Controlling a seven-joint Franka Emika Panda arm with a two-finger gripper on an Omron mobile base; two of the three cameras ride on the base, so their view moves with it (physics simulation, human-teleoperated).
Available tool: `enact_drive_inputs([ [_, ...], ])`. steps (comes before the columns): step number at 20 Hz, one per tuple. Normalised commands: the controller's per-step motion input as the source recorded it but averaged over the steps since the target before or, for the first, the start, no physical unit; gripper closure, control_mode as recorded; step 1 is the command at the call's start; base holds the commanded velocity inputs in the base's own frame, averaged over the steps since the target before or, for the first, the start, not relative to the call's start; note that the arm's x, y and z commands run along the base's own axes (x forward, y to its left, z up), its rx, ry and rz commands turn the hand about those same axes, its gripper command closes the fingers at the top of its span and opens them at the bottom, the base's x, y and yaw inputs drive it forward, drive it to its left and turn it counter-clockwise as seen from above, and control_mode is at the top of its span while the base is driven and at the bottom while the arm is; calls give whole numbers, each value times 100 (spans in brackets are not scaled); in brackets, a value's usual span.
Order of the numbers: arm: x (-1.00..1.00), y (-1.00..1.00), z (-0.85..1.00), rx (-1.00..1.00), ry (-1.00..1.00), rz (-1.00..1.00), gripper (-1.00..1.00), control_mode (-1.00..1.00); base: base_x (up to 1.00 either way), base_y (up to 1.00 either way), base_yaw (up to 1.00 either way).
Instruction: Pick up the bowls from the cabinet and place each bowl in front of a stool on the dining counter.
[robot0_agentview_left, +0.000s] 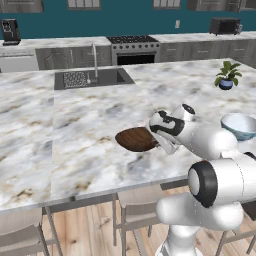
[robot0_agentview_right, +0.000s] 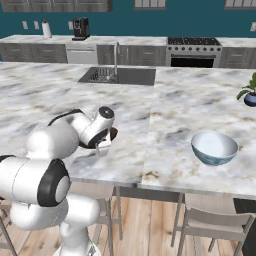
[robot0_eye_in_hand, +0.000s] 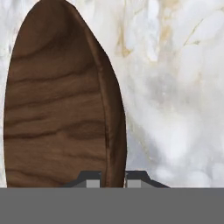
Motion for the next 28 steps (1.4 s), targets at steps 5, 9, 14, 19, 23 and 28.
enact_drive_inputs([
  [5,50,4,-54,0,0,0,100,-100,0,0,0],
  [9,21,8,-50,0,4,0,100,-100,0,0,0],
  [14,3,5,-27,0,8,0,100,-100,0,0,0],
  [19,0,0,0,0,1,0,100,-100,0,0,0],
  [23,0,0,0,0,0,0,100,-100,0,0,0],
  [28,0,0,0,0,0,0,-100,-100,0,0,0],
])
